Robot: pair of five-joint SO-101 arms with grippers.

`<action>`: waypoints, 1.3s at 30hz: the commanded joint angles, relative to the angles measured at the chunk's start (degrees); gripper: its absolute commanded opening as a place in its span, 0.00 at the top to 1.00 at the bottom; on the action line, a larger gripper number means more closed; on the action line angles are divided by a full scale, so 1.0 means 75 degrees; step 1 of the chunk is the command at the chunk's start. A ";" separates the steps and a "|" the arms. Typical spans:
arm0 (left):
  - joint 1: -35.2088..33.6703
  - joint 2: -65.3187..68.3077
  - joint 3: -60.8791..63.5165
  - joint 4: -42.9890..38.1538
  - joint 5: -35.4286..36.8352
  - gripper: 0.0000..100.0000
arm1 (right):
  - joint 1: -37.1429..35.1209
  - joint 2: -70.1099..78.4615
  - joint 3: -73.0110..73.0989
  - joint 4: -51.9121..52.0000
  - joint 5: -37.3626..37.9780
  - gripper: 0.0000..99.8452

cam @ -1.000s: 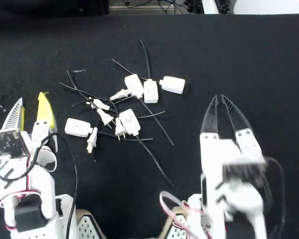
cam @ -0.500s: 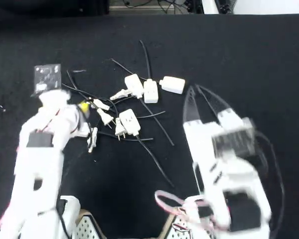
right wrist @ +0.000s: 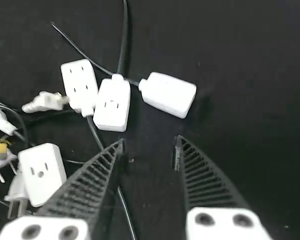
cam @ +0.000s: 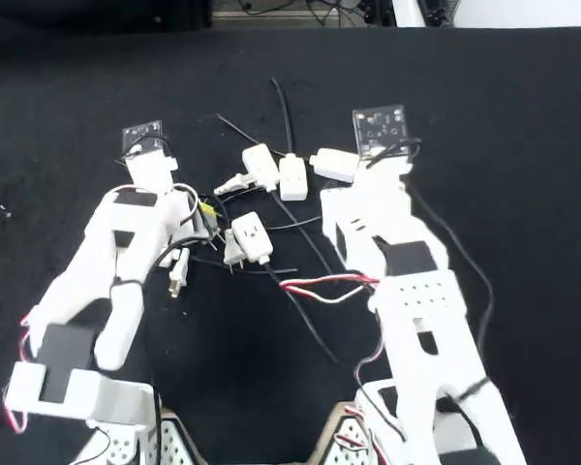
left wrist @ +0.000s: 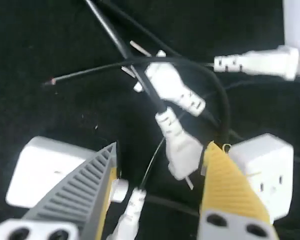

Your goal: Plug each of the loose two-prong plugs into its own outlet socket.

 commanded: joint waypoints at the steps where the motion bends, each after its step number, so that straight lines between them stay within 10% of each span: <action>1: 0.0029 0.0434 -0.0451 0.0059 0.0492 0.73 | -0.0094 0.0393 0.0193 -0.0809 -0.0059 0.86; 16: -0.2632 0.0656 -0.0967 0.0270 -0.1137 0.73 | -0.0082 0.0510 0.0287 -0.0949 -0.0059 0.86; 23: -0.3218 -0.0492 -0.2526 0.3681 -0.2508 0.73 | -0.0082 0.0522 0.0287 -0.0973 -0.0059 0.86; 30: -0.1483 -0.1125 -0.2596 0.5017 -0.3235 0.73 | -0.0082 0.0522 0.0287 -0.0961 -0.0059 0.86; 39: 0.1319 -0.0832 -0.1401 0.1407 -0.2180 0.72 | 0.1067 0.0475 0.0217 -0.0985 -0.0117 0.86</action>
